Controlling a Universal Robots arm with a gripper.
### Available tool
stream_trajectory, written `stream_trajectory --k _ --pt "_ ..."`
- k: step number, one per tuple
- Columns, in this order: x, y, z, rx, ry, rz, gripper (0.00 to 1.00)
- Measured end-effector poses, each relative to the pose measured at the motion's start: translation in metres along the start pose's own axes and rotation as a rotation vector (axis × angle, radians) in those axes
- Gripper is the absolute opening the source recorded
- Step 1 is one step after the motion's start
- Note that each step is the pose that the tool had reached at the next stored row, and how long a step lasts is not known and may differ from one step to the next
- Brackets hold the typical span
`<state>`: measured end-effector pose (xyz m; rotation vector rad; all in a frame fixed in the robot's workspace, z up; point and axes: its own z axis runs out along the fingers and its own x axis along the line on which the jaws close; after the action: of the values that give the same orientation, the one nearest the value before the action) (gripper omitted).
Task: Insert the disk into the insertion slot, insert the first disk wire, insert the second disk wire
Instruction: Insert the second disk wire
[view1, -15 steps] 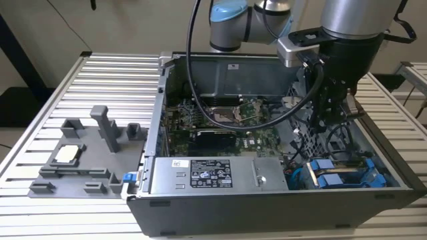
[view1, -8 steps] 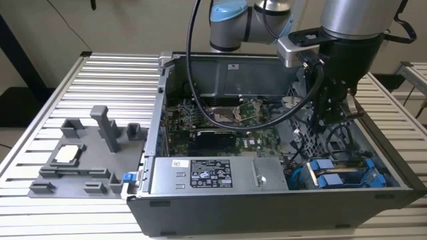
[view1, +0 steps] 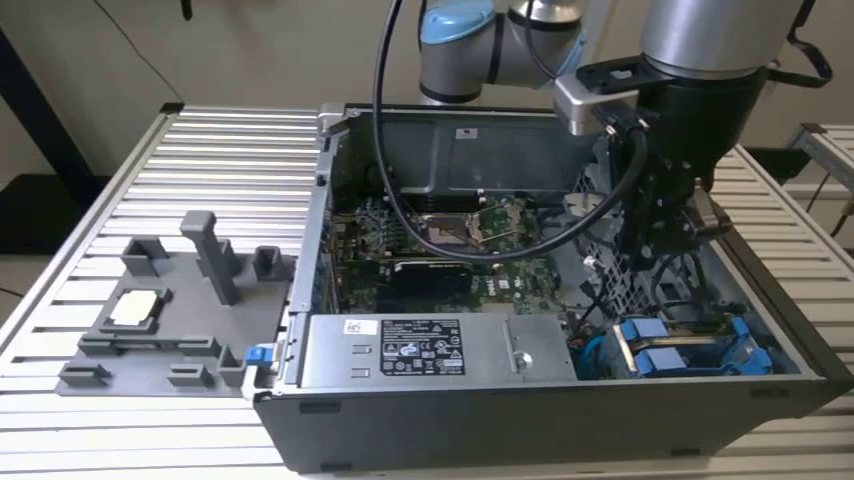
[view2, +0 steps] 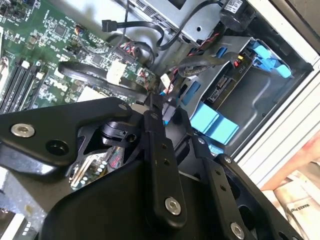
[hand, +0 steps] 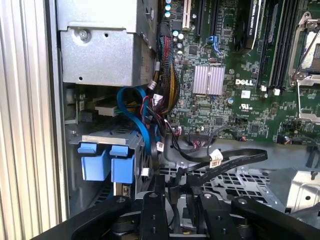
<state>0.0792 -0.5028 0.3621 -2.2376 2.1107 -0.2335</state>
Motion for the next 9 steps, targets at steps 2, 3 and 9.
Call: stream_trajectory --k 2,3,9 --pt "-0.0003 0.0007 0.0011 0.0000 0.0017 0.000 0.31" --pt "-0.0004 0.0008 0.0017 0.0000 0.0028 0.000 0.31" --pt "-0.0006 0.0020 0.0039 0.0017 0.0098 -0.001 0.31"
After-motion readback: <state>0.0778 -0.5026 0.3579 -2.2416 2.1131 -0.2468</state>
